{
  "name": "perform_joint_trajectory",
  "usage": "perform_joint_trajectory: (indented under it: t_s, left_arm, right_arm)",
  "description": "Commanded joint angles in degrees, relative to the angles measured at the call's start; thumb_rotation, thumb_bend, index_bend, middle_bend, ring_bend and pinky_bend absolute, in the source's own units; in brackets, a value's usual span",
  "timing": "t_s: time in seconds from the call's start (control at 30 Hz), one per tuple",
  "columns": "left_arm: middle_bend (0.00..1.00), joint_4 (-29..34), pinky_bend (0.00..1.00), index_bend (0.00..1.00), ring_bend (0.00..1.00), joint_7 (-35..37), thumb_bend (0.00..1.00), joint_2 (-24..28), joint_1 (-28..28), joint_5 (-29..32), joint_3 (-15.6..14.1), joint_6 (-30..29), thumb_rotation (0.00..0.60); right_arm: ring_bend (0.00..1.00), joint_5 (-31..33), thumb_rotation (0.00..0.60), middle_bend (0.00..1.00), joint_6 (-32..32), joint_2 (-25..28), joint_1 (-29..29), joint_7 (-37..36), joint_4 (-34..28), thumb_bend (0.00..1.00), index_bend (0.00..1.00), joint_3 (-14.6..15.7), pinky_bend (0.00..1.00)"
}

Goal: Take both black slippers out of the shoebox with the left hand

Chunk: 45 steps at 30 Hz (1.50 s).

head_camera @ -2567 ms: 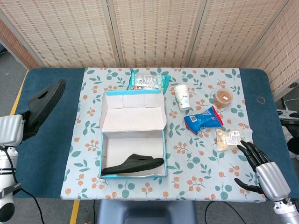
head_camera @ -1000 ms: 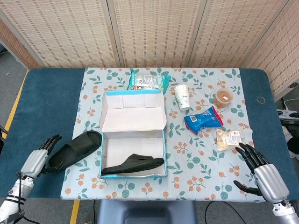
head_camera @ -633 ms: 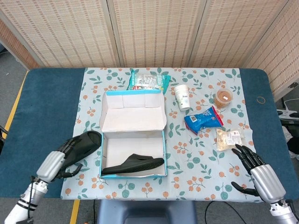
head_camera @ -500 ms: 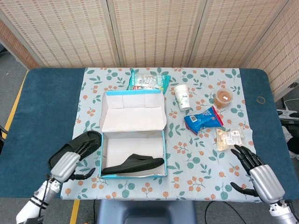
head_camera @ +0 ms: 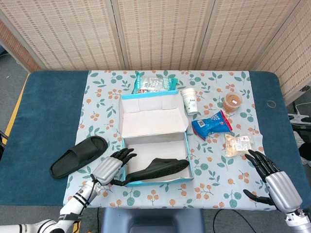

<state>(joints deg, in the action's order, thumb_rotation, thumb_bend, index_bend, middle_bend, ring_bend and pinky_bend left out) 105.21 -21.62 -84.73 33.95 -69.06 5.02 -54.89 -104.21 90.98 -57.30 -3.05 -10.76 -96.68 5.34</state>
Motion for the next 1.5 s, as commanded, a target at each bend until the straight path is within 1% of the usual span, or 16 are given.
perform_joint_trajectory:
  t_s: [0.03,0.27,0.37,0.53,0.77,0.93,1.07,1.27,1.5]
  left_arm:
    - [0.0,-0.6,0.14,0.1,0.0,-4.5,0.4,-2.7,1.8,0.9,1.3,-2.4,0.423]
    - [0.0,-0.1,0.14,0.1,0.0,-5.5,0.4,-2.9,2.9,-0.8,3.9,-5.9,0.425]
    - [0.0,2.5,0.14,0.1,0.0,-3.1,0.4,-2.7,3.5,1.6,4.1,-3.9,0.424]
    - [0.0,2.9,0.14,0.09,0.0,-1.6,0.4,-5.0,6.1,5.9,4.6,0.3,0.422]
    - [0.0,-1.6,0.14,0.08,0.0,-2.0,0.4,-10.2,10.0,9.7,6.0,2.2,0.423]
    - [0.0,-4.4,0.14,0.08,0.0,-1.4,0.4,-12.1,11.3,10.2,5.8,2.7,0.425]
    - [0.0,-5.5,0.14,0.08,0.0,-0.2,0.4,-13.0,12.3,10.8,5.9,3.8,0.425]
    - [0.0,-7.1,0.14,0.08,0.0,-0.3,0.4,-14.0,13.7,10.6,5.6,4.3,0.423]
    - [0.0,-10.6,0.15,0.09,0.0,-0.9,0.4,-15.1,15.4,13.4,5.1,5.8,0.425]
  right_arm:
    - [0.0,-0.2,0.556,0.0,0.3,0.2,0.1,-0.3,0.1,0.09,0.0,0.0,0.16]
    - [0.0,0.0,0.556,0.0,0.0,0.2,-0.1,-0.5,0.2,0.09,0.0,0.0,0.16]
    - [0.0,0.2,0.556,0.0,-0.4,0.0,-0.2,-0.3,0.1,0.09,0.0,-0.1,0.16]
    - [0.0,0.2,0.558,0.0,-1.0,-0.2,-0.5,-0.1,0.1,0.09,0.0,0.0,0.16]
    - [0.0,0.3,0.557,0.0,-1.1,-0.2,-0.6,-0.6,0.3,0.09,0.0,0.0,0.16]
    - [0.0,0.4,0.554,0.0,-1.2,-0.2,-0.7,-0.6,0.3,0.09,0.0,-0.1,0.16]
    - [0.0,0.6,0.556,0.0,-1.2,-0.2,-0.7,-0.4,0.3,0.09,0.0,-0.1,0.16]
    - [0.0,0.8,0.557,0.0,-1.4,-0.3,-0.7,-0.3,0.3,0.09,0.0,-0.2,0.16]
    - [0.0,0.8,0.556,0.0,-1.3,-0.3,-0.6,-0.2,0.2,0.09,0.0,-0.2,0.16]
